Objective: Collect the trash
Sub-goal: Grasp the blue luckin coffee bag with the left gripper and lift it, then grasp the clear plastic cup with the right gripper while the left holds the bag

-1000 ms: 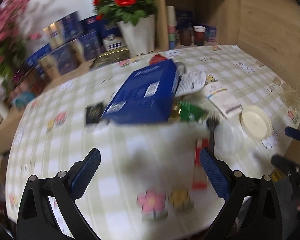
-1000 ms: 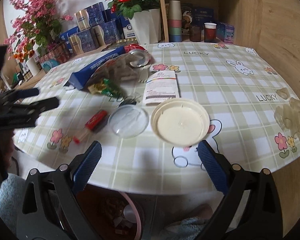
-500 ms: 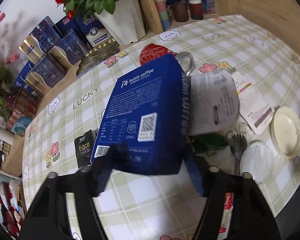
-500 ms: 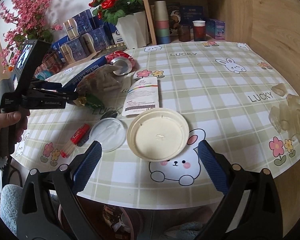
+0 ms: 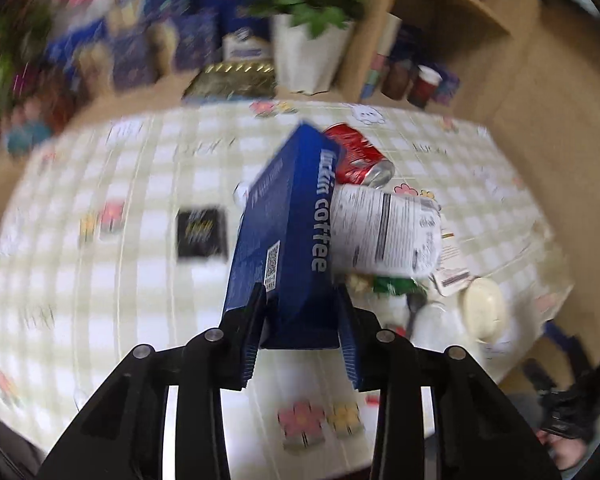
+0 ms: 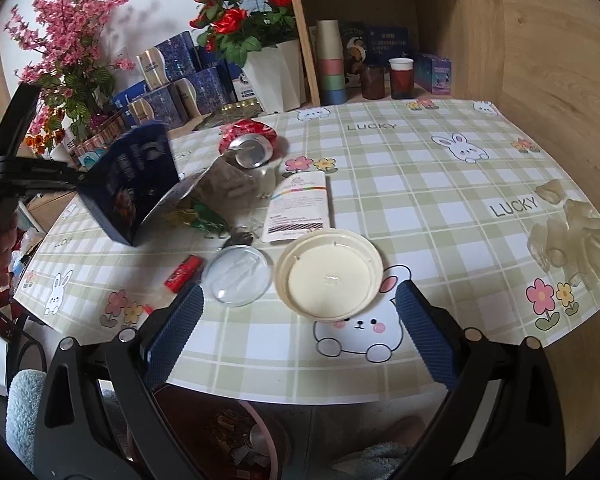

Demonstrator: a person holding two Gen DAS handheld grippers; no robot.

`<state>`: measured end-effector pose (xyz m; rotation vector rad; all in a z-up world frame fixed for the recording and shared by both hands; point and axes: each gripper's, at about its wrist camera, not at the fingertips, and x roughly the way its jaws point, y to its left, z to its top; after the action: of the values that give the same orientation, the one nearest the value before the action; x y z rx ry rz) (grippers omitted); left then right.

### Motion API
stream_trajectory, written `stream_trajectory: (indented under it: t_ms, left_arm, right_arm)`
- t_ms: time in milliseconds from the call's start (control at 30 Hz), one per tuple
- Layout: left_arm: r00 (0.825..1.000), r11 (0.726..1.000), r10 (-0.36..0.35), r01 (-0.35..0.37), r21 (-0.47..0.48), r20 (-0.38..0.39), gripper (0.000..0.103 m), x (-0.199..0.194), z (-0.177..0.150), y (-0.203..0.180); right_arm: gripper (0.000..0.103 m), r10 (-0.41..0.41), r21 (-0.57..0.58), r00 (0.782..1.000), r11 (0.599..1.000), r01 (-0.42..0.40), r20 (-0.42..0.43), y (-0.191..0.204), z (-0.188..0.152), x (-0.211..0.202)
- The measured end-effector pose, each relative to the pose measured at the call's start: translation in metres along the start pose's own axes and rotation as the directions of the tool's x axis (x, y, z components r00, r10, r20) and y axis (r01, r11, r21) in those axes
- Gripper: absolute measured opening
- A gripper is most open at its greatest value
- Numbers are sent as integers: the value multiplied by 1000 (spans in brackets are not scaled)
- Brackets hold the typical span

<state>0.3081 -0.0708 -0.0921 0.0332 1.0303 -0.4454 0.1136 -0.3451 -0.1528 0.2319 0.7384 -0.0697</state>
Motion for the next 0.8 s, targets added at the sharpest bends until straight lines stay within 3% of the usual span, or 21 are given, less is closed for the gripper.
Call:
stream_trajectory:
  t_ms: [133,300,500,667,800]
  left_arm:
    - [993,979,-108,96,-181,-56,31,-18,-33,42]
    - [982,942,-174,145,-302,-72,29,-27,-66,80]
    - [988,939,-148,128,-321,-38,29,-24,-83,100]
    - [992,955,-128,118,-271,-16,30,-14,-84,101]
    - [987,953,-158,154,-259,6,30,-1,-89,103]
  right_arm:
    - [95,11,-24,1000,1000,-11,0,13,-2,-4]
    - [95,20,-51,1000,999,-21,-13,29,-4,-3]
    - [95,25,-93,999,995,-28,-34,48,-6,0]
    - [95,2,-120,999,993,-8,-50,53,-6,5]
    - [95,-22,-129,997,992,13,-73,53,-6,12]
